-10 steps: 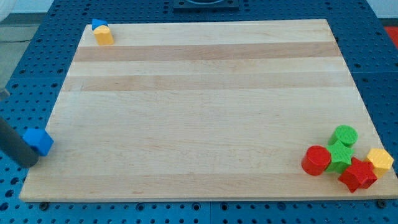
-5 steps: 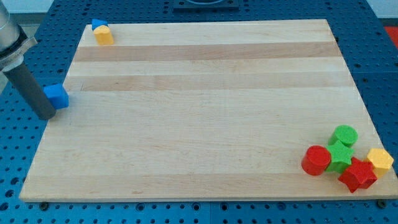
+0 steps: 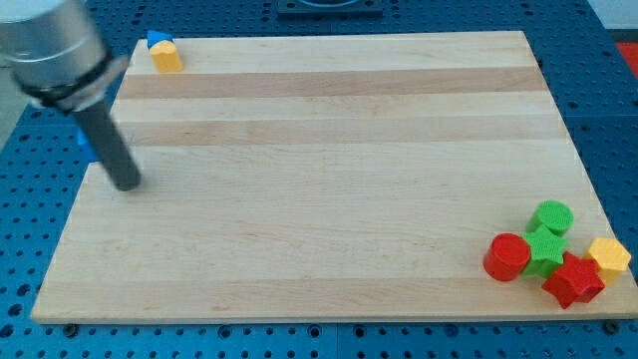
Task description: Move the blue cube below the yellow heart
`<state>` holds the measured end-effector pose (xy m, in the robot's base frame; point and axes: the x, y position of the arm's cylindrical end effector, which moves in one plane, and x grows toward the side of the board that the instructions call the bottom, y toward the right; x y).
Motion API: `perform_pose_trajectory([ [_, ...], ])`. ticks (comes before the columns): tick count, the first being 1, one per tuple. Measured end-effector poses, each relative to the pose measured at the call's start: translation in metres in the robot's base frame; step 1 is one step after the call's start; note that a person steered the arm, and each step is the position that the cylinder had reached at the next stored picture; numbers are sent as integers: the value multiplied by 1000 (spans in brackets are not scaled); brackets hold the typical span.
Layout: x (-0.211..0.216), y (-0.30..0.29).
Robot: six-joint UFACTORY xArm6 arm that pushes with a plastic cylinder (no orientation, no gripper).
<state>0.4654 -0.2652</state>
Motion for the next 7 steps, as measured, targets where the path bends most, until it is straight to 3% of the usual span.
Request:
perform_pose_trajectory([
  [1,-6,-39],
  [7,-183,-12],
])
